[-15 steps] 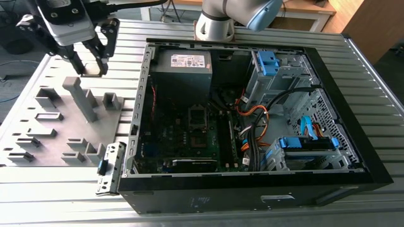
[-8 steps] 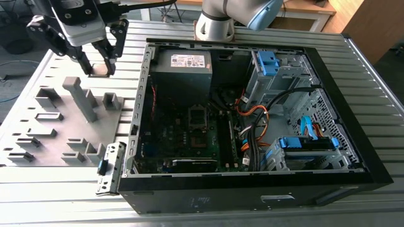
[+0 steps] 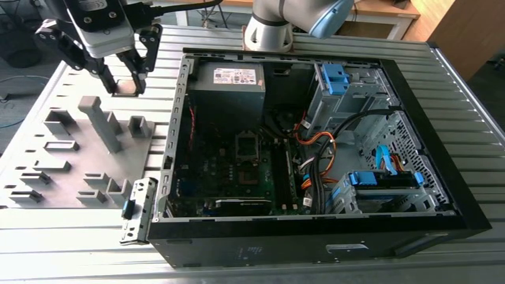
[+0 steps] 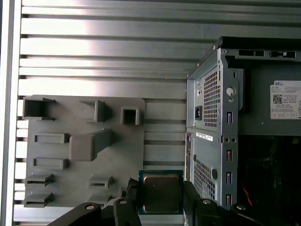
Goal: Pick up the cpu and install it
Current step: 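Pick up the cpu and move it towards the insertion slot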
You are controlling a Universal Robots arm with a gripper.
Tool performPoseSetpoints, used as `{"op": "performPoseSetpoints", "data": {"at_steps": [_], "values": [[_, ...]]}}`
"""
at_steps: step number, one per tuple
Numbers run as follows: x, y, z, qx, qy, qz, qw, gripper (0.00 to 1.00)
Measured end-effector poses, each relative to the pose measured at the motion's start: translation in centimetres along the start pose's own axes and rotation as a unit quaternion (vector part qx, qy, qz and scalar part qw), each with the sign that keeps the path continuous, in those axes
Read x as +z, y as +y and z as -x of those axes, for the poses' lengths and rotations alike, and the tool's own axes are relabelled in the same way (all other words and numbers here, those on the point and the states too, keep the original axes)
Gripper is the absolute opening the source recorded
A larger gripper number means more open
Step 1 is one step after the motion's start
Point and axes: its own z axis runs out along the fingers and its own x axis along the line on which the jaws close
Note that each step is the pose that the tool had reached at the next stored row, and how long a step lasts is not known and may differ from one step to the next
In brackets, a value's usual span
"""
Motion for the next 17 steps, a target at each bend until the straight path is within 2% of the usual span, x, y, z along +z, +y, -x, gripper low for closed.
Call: {"op": "performPoseSetpoints", "data": {"at_steps": [10,17], "values": [[0.0,0.0,0.14,0.0,0.0,0.0,1.0,0.47],[0.01,0.0,0.64,0.0,0.0,0.0,1.0,0.47]]}}
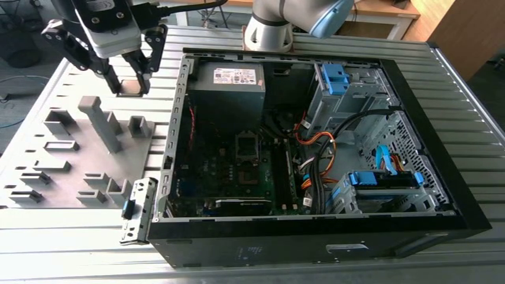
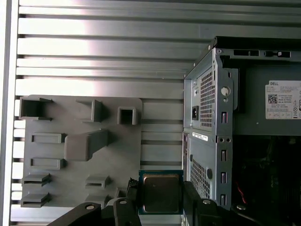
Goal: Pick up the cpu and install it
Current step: 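Pick up the cpu and move it towards the insertion slot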
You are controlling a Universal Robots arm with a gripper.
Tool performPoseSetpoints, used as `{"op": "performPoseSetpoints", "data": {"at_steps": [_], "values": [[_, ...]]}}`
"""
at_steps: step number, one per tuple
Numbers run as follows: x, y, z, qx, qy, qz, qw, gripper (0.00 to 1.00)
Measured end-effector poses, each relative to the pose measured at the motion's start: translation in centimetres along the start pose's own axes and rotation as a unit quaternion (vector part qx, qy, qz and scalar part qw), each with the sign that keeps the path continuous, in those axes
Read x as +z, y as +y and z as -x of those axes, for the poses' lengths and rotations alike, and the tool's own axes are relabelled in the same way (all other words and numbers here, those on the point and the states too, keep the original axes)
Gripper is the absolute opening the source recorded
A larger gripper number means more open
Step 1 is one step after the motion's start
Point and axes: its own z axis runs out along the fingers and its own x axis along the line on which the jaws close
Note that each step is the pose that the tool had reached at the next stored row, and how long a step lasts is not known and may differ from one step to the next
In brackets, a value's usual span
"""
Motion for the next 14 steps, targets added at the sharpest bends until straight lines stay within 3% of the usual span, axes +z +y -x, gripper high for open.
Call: {"op": "performPoseSetpoints", "data": {"at_steps": [14], "values": [[0.03,-0.01,1.38,0.0,0.0,0.0,1.0,0.47]]}}
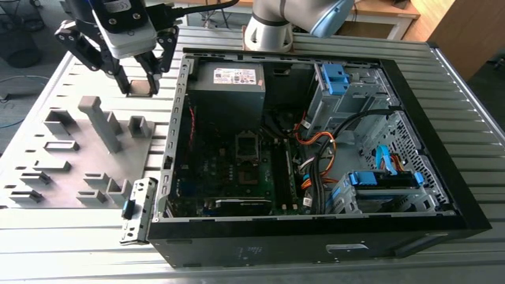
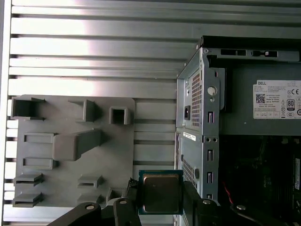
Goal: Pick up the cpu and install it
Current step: 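Pick up the cpu and move it towards the insertion slot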
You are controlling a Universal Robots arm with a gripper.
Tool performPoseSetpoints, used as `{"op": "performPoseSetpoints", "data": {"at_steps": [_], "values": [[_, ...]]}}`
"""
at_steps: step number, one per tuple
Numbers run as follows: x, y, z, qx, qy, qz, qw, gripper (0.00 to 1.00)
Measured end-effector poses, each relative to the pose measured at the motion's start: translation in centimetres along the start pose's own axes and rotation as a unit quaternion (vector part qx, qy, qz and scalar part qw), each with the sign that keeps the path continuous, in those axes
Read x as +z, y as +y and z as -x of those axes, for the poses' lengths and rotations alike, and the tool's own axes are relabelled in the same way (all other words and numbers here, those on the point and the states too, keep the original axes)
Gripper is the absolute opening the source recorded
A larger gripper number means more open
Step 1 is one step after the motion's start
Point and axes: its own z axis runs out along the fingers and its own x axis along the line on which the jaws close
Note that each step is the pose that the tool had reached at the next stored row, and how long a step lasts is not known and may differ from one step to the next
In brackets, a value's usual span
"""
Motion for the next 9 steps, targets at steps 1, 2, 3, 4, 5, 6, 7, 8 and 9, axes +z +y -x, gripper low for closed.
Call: {"op": "performPoseSetpoints", "data": {"at_steps": [1,2,3,4,5,6,7,8,9], "values": [[0.0,0.0,0.11,0.0,0.0,0.0,1.0,0.47],[0.0,0.0,0.23,0.0,0.0,0.0,1.0,0.47],[0.0,0.0,0.35,0.0,0.0,0.0,1.0,0.47],[0.0,0.0,0.45,0.0,0.0,0.0,1.0,0.47],[0.0,0.0,0.52,0.0,0.0,0.0,1.0,0.47],[0.0,0.0,0.52,0.0,0.0,0.0,1.0,0.47],[0.01,0.0,0.52,0.0,0.0,0.0,1.0,0.47],[0.01,0.0,0.55,0.0,0.0,0.0,1.0,0.47],[0.0,0.0,0.56,0.0,0.0,-0.0001,1.0,0.47]]}}
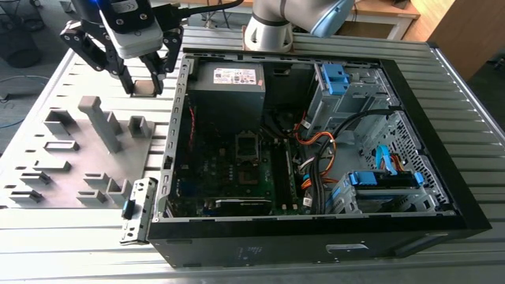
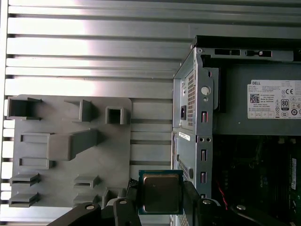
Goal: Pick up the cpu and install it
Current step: 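Pick up the cpu and move it towards the insertion slot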
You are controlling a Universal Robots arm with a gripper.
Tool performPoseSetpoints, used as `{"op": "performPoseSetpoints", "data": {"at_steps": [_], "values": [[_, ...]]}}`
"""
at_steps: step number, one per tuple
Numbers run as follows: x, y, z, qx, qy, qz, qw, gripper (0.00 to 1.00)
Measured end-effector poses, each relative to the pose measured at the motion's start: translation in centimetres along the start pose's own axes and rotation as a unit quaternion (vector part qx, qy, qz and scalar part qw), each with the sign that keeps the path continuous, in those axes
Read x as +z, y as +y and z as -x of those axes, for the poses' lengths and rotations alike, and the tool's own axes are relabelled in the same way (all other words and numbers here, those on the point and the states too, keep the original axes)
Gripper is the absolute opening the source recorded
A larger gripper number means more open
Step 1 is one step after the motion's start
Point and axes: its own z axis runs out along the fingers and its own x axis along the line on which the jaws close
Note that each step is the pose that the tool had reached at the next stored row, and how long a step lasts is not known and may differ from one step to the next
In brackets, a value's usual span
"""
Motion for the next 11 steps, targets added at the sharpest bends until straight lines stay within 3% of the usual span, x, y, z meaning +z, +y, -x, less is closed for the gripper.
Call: {"op": "performPoseSetpoints", "data": {"at_steps": [11], "values": [[0.01,0.0,0.2,0.0,0.0,0.0,1.0,0.47]]}}
